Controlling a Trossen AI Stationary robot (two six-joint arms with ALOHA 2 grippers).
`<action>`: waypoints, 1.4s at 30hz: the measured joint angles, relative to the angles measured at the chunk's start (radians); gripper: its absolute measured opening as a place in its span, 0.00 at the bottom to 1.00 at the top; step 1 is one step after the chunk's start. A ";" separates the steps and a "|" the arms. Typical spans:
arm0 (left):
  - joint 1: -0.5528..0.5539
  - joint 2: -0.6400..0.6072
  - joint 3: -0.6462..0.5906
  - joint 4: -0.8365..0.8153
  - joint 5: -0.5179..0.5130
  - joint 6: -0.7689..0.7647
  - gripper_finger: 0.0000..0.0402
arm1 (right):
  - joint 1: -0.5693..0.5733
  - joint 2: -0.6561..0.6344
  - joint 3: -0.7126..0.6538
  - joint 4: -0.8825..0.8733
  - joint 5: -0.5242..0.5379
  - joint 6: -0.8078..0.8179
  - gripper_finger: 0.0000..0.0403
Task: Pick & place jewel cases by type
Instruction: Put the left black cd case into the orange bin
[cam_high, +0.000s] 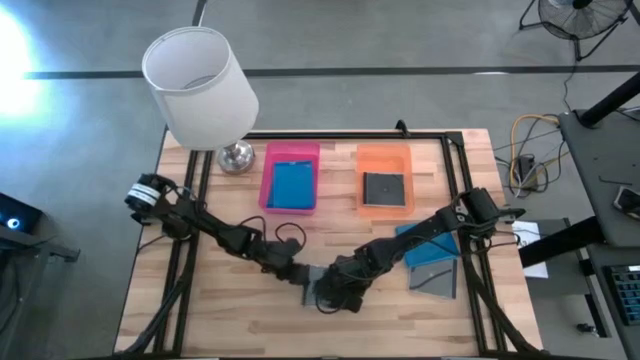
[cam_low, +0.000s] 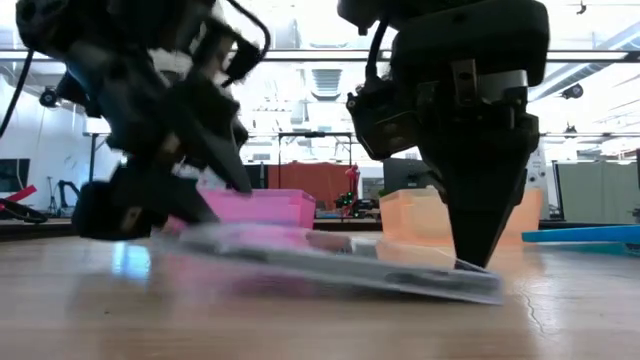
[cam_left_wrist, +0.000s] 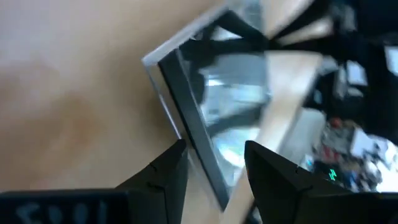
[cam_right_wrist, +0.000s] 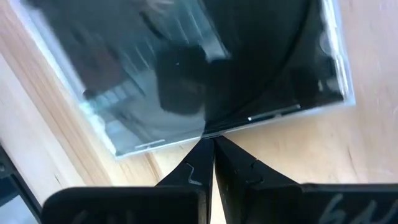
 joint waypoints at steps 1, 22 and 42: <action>-0.002 -0.007 0.000 0.007 0.018 0.008 0.34 | 0.003 0.000 0.000 -0.007 0.000 0.000 0.03; -0.043 0.011 0.006 0.192 -0.044 0.045 0.34 | 0.016 0.000 -0.008 0.058 0.020 0.065 0.03; -0.048 0.017 0.005 0.101 -0.079 -0.010 0.09 | 0.016 0.000 -0.006 0.067 0.026 0.207 0.03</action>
